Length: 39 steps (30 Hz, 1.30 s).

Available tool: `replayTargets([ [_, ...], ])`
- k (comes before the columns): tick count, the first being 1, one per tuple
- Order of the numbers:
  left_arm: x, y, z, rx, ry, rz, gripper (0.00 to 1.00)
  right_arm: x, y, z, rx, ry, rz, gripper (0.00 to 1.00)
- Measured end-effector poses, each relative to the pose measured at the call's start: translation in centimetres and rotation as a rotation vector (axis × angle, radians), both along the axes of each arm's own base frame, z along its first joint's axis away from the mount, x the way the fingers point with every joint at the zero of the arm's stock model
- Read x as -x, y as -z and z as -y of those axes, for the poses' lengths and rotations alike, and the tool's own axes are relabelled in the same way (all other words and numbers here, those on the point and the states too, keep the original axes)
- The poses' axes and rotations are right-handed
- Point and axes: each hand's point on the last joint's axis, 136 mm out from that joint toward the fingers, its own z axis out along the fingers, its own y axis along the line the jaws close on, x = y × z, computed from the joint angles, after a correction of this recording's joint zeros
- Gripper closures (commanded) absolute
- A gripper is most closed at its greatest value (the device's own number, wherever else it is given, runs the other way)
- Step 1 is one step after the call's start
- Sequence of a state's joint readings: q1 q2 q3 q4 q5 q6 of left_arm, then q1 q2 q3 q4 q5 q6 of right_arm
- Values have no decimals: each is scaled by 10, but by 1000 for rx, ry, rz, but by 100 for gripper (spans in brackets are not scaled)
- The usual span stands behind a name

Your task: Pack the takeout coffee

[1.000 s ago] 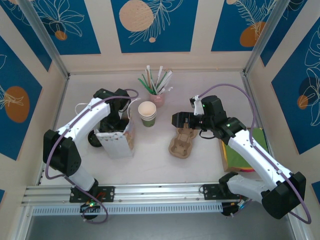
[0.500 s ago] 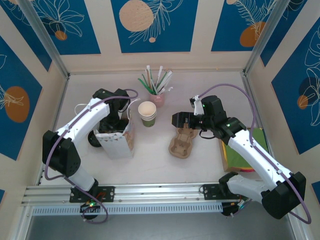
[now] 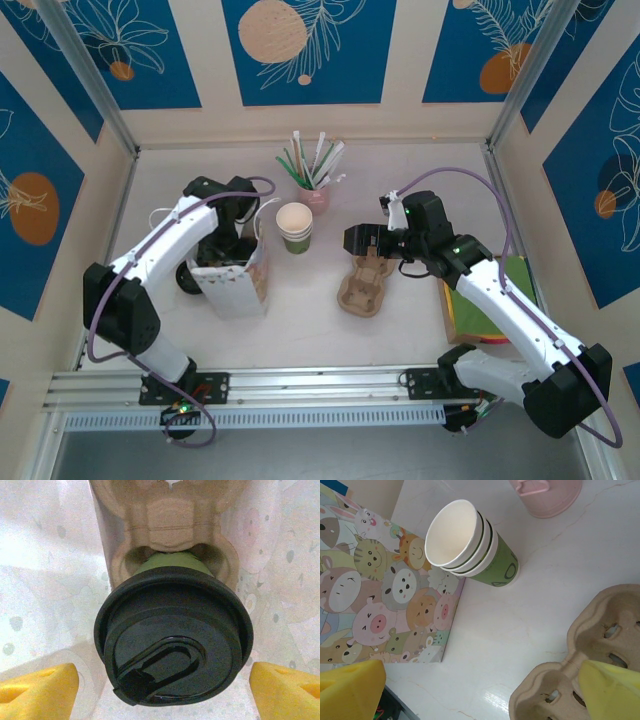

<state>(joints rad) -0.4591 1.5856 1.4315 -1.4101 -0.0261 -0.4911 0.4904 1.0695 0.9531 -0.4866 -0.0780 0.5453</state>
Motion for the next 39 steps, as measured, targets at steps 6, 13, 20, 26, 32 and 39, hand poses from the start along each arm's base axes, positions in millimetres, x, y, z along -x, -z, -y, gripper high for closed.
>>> replayTargets([
  [6,-3,-12,1,14,0,29,12,0,0,0,-2,5,-4,1],
  [13,-7,-24,4,33,-5,68,12,-1,2,1,2,9,-8,1],
  [20,-10,-40,5,53,-8,109,12,-6,13,9,42,48,-35,1],
  [26,-13,-52,7,72,-8,147,12,-12,14,15,59,77,-38,1],
  [32,-18,-65,9,89,-9,181,12,-13,15,19,66,93,-39,1],
  [39,-26,-85,10,106,-24,242,13,-15,13,18,71,96,-45,1],
])
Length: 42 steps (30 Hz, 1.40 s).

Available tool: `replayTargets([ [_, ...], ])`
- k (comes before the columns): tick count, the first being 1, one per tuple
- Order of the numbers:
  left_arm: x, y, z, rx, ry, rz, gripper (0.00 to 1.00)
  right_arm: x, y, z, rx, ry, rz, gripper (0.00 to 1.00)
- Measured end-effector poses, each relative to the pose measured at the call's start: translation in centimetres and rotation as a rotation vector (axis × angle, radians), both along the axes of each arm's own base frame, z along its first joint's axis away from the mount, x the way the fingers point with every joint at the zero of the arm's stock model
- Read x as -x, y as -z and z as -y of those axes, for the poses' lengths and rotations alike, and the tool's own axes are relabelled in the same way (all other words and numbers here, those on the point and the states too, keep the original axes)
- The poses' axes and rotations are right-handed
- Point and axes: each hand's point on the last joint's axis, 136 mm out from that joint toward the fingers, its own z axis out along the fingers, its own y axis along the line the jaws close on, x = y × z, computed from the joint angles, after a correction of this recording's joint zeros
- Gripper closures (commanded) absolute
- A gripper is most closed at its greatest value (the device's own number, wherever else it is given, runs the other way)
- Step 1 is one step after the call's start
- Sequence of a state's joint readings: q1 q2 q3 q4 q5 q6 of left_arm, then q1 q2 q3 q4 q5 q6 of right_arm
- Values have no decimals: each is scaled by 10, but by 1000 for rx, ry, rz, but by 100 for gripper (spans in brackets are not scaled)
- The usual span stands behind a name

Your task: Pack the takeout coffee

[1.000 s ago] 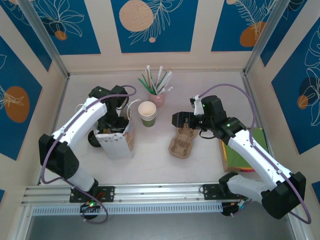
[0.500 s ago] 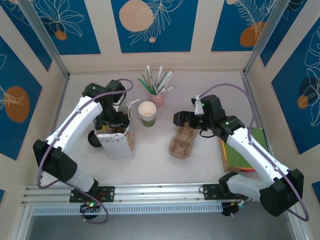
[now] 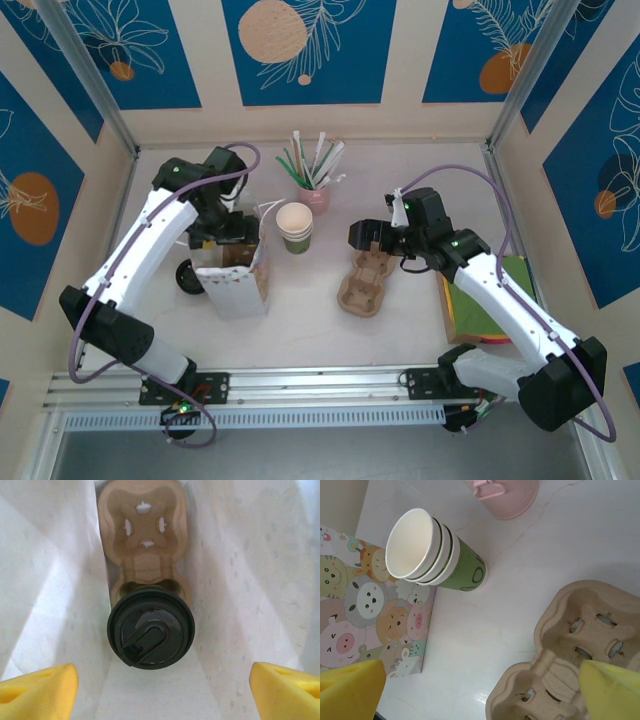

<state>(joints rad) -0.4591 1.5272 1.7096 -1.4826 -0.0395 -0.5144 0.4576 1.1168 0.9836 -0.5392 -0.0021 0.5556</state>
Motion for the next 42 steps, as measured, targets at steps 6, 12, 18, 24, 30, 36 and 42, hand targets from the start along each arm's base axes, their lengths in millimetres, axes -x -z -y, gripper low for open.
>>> replayTargets([
  [6,-10,-27,1,25,-12,94,13,-4,-7,-2,1,2,6,1],
  [12,-21,-65,0,54,-18,220,13,-10,-16,-2,12,10,14,1],
  [18,-26,-97,-3,73,-12,335,0,-22,-31,-5,58,-8,57,1],
  [24,-24,-119,-7,100,-7,430,0,-42,-48,-22,116,-72,109,6],
  [30,-28,-134,-24,115,-64,511,0,-65,-59,-56,186,-153,149,13],
  [36,-32,-147,-48,116,-131,584,0,-95,-60,-104,279,-239,198,27],
  [42,-23,-163,-72,85,-171,656,0,-131,-43,-149,378,-300,214,37],
])
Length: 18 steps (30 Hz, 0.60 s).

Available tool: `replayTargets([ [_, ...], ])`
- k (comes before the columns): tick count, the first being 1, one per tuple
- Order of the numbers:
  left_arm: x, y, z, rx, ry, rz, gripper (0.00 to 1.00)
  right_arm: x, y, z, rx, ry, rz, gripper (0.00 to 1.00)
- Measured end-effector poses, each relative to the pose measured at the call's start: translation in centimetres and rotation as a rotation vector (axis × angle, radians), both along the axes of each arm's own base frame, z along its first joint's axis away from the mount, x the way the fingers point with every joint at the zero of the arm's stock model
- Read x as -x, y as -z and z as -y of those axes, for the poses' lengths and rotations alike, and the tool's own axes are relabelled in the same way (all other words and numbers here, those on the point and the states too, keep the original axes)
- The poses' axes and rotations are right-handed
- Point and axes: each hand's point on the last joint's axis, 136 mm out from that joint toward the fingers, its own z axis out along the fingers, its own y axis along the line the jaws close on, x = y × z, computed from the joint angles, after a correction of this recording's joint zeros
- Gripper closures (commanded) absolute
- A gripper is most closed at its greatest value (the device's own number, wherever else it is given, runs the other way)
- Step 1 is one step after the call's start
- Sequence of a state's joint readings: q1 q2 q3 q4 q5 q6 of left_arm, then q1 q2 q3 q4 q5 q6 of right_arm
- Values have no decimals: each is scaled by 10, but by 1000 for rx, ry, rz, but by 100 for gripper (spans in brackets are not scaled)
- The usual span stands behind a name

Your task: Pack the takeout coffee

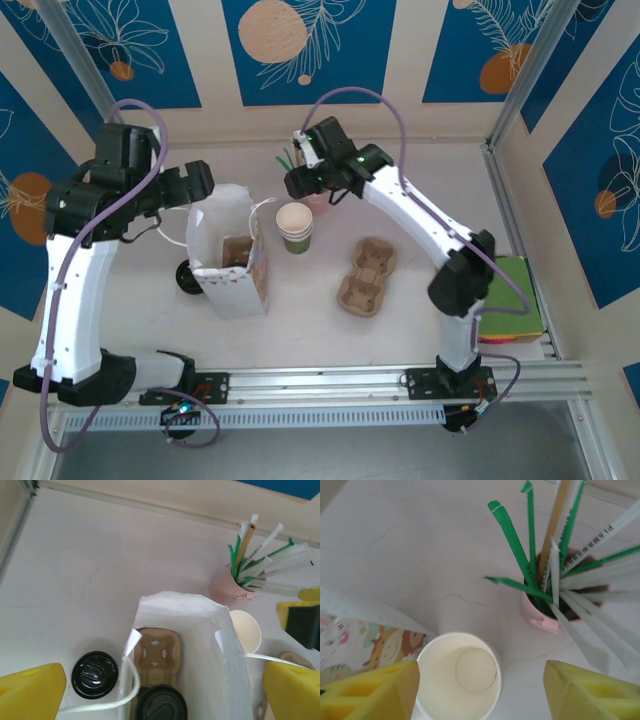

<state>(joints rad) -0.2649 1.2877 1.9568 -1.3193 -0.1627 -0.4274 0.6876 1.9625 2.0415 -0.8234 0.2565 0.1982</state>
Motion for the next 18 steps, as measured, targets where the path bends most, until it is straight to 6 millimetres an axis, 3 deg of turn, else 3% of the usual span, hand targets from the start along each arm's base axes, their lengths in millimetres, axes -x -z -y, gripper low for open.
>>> replayTargets([
  [5,11,-10,-10,-21,-14,41,0,-30,25,-25,92,-8,16,42],
  [10,16,-12,-12,-34,-12,56,0,-46,52,-27,186,5,17,43],
  [13,16,-12,-13,-38,-10,54,0,-51,57,-24,225,11,31,43],
  [16,16,-11,-13,-38,-9,53,0,-55,57,-22,246,11,50,53],
  [18,16,-11,-13,-39,-9,51,0,-59,56,-21,249,15,60,53],
])
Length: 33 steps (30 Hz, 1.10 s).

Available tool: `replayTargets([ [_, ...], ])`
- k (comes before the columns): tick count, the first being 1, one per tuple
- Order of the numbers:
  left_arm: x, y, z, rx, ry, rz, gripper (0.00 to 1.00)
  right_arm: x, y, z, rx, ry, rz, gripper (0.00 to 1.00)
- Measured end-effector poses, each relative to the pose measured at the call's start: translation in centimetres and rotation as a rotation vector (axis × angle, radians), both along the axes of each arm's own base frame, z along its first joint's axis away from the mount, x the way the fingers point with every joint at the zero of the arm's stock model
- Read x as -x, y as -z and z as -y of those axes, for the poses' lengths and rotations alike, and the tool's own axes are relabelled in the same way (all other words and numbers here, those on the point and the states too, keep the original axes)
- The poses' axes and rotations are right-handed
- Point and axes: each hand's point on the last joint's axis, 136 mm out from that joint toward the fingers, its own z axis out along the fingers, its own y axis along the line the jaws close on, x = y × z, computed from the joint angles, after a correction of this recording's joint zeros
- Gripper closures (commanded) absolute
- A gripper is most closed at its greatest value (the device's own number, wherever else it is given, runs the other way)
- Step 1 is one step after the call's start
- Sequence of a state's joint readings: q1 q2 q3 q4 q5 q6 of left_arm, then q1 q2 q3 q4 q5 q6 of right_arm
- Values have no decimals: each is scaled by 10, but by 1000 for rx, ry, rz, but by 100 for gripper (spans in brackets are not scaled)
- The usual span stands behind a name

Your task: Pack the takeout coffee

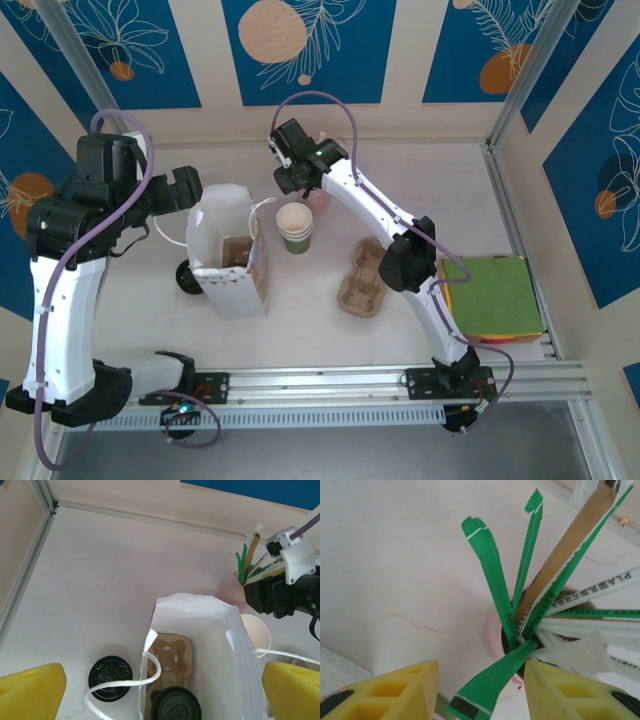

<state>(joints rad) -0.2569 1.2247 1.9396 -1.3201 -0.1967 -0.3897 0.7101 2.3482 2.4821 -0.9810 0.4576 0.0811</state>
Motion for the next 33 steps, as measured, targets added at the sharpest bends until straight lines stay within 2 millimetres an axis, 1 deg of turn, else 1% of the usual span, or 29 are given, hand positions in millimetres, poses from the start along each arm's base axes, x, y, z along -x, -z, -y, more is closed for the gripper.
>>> replayTargets([
  [3,0,1,0,0,0,-2,0,-4,3,1,9,5,6,56],
  [5,0,1,0,-1,0,-3,0,-6,8,2,19,4,2,63],
  [9,0,2,0,-2,0,-7,0,-9,14,4,31,9,-6,71],
  [12,0,3,0,-4,1,-8,0,-9,14,5,32,8,-4,86],
  [13,0,3,0,-4,2,-8,0,-9,14,5,32,10,-4,88],
  [17,-1,4,0,-5,3,-10,0,-11,13,8,45,17,7,94],
  [20,0,5,0,-6,3,-13,0,-12,12,9,45,19,12,94],
  [23,2,5,0,-5,3,-10,0,-11,10,10,47,21,15,100],
  [25,3,6,-1,-4,2,-9,0,-11,7,11,48,24,19,100],
  [33,8,6,-2,-3,2,-4,0,-8,-17,16,26,30,55,100],
])
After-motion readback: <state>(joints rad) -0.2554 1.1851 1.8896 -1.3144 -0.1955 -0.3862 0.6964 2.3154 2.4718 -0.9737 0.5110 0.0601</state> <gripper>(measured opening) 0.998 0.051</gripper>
